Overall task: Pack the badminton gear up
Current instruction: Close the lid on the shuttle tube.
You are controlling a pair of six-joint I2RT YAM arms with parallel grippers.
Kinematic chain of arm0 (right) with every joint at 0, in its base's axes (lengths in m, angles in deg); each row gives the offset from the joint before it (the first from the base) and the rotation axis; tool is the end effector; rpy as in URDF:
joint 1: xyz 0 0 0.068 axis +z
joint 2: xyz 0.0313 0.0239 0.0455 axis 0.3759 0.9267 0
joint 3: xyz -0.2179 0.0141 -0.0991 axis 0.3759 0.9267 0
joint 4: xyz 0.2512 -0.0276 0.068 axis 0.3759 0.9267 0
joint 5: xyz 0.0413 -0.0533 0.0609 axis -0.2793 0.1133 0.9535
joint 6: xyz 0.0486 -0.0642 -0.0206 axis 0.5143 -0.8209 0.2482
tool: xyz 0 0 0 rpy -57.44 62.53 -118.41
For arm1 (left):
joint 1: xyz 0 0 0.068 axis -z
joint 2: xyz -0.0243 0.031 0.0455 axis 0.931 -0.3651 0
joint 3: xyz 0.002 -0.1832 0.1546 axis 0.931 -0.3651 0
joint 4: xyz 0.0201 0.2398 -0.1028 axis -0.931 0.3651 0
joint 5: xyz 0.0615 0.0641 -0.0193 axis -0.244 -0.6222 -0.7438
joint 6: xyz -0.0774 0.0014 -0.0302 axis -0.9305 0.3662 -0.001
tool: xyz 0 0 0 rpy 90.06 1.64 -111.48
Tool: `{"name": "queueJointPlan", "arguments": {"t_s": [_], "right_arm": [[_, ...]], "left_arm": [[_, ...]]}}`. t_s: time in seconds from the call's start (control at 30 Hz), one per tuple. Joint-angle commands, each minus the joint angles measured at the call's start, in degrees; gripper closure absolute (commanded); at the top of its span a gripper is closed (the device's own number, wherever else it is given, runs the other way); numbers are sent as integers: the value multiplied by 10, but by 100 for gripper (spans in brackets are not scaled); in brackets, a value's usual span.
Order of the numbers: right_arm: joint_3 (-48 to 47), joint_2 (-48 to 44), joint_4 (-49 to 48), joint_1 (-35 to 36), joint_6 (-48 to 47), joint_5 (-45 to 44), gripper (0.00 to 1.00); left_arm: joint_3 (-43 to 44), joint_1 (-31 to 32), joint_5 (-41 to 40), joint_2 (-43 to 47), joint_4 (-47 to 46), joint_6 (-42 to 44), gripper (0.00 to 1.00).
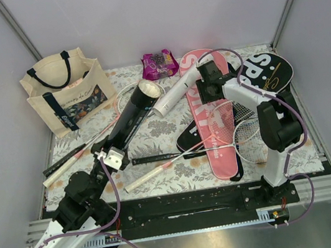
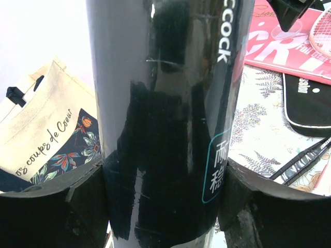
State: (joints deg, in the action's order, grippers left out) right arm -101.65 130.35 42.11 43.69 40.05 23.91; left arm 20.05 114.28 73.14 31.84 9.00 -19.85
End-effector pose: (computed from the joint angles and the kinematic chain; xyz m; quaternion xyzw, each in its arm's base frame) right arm 0.3875 0.1391 0.1620 -0.0975 0.9404 -0.0102 0.3257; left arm 0.1274 -0.1003 0.2757 0.3251 0.6216 -0.0163 0.7125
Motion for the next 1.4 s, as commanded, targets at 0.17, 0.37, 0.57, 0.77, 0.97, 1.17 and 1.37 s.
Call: {"name": "queueJointPlan", "arguments": {"t_s": [0.17,0.37,0.57,0.77,0.97,1.17,1.37], "right_arm": [[-75,60,22,-28,-28,29,48],[-127,104,73,-39,-25,61,48],[-156,135,111,-41,-23,71,52],[-161,140,121,-45,-24,71,64],[-152,126,114,-46,-34,71,83],[-144,88,110,-46,-39,81,100],[-112,-7,82,-45,-33,134,100]], "left_arm": [[3,2,-10,-2,-65,-1,56],[3,2,-6,-8,-64,-2,56],[2,2,-8,-9,-64,-2,56],[4,2,-8,-9,-63,-1,56],[3,1,-8,-9,-62,-1,56],[4,2,-1,-17,-61,1,56],[8,2,8,-31,-53,0,56]]}}
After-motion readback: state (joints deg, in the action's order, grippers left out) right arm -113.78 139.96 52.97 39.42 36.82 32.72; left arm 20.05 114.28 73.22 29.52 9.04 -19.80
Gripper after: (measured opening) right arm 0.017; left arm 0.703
